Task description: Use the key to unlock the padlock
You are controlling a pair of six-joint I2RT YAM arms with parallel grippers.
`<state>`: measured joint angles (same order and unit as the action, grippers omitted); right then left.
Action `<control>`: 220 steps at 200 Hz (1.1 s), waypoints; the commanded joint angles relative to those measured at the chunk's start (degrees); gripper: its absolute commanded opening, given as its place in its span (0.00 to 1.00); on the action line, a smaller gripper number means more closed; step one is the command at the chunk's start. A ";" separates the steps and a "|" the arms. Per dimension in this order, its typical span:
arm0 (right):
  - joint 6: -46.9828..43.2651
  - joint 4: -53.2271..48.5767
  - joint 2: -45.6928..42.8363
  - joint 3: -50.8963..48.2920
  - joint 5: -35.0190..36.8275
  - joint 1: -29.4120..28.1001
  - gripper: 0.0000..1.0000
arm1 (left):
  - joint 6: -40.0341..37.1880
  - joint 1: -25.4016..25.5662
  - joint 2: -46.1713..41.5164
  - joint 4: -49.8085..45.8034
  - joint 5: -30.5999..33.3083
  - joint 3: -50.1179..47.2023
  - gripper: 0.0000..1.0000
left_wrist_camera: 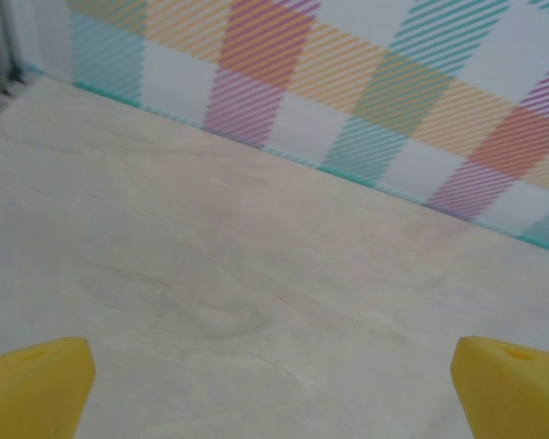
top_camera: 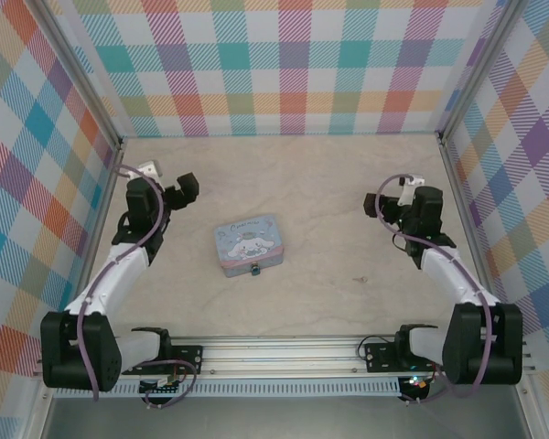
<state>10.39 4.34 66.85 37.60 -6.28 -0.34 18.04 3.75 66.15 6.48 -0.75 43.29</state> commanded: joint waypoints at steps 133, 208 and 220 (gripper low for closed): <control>19.56 -37.60 7.02 -0.20 6.28 -16.88 0.75 | 14.77 20.15 -6.30 -8.38 -6.36 -5.99 1.00; 19.18 -40.39 11.60 1.66 5.67 -18.35 0.55 | 13.63 20.25 -6.63 -9.20 -6.10 -5.39 1.00; 18.97 -41.13 12.21 2.12 5.76 -18.51 0.50 | 13.42 20.24 -6.77 -9.61 -5.95 -5.28 1.00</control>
<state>29.43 -33.69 77.84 37.36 -0.64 -18.22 32.93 23.51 60.14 -2.72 -7.20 35.83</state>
